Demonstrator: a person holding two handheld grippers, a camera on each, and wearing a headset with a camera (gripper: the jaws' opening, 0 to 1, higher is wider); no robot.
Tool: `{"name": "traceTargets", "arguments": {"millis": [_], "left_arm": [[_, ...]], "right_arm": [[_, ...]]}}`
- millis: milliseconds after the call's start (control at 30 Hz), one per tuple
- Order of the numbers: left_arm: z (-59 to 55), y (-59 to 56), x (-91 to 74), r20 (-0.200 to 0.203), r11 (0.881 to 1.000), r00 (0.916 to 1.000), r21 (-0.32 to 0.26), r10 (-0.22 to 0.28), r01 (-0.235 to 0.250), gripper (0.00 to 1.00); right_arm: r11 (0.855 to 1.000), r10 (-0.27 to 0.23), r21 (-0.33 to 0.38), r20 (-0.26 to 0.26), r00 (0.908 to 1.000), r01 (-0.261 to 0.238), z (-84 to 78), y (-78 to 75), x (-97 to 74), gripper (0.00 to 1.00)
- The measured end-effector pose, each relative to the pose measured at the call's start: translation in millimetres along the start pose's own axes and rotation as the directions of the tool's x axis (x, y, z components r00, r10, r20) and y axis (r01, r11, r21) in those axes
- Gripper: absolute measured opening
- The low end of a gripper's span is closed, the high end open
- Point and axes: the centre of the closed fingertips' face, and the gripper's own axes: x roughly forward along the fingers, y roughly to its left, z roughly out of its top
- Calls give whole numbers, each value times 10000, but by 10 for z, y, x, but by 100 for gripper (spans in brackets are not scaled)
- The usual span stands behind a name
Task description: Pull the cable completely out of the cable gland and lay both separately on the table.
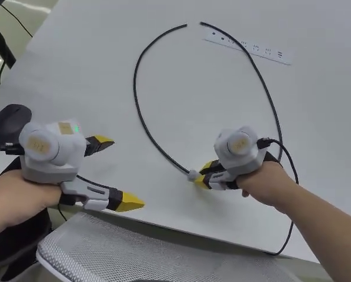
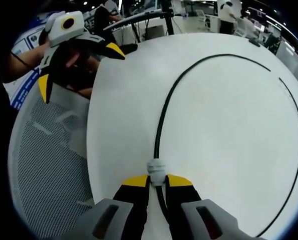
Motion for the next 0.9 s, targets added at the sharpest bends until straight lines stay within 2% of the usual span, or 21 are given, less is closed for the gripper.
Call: {"name": "traceTargets", "arguments": {"millis": [167,267,400,533,700,900], "left_arm": [[69,-64,42,-13,9995,9998,238,-219,219,96],[140,-105,64,-34,9986,9994,407,-335,336,96],[245,-117,85,24,9976,9992,568,-406,404,95],[353,-146,105,103,9963,9988,715,-485,476,95],[421,-188,146,65,9938,9982,949,-595,586,95],[537,-310,196,123,9904,9969,1161,-771,752,94]], "right_arm": [[9997,33,242,-8,10000,-33,16,20,-73,7],[9984,38,568,196,9998,-49,47,29,-143,7],[9979,51,648,268,9996,-68,62,76,-226,7],[9981,84,608,322,9994,-104,97,120,-322,7],[9993,102,347,435,9990,-117,199,180,-465,7],[9998,182,-14,668,9976,-182,369,240,-678,7]]}}
